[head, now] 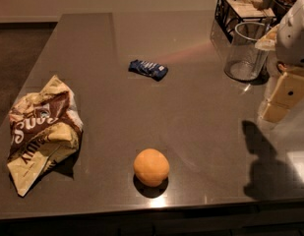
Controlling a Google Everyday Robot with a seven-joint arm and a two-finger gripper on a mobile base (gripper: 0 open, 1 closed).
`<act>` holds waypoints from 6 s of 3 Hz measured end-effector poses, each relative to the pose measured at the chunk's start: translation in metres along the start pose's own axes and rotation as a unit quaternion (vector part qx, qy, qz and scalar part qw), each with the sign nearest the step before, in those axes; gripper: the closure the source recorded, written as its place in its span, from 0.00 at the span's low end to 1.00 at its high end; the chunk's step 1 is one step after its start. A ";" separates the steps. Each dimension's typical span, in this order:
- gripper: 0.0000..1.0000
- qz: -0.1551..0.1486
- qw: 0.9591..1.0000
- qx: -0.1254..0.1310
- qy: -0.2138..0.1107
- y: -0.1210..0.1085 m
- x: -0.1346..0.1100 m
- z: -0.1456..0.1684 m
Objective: Move brown chip bag near rxbar blueberry
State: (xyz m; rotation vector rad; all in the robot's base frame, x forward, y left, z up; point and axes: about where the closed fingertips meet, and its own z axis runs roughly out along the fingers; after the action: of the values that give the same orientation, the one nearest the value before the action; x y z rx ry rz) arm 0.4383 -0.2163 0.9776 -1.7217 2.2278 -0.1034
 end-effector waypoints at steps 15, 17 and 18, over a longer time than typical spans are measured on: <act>0.64 0.052 0.993 -0.105 0.001 0.098 -0.343 0.150; 1.00 0.147 0.988 -0.037 0.013 0.005 -0.292 0.134; 1.00 0.177 0.984 -0.011 0.027 -0.035 -0.253 0.129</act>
Offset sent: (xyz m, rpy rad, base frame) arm 0.0209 0.0610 -0.0033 0.1698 0.0779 0.0635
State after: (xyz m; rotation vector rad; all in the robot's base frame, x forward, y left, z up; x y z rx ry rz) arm 0.5651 0.0332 0.9170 -1.3177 2.5437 -0.0424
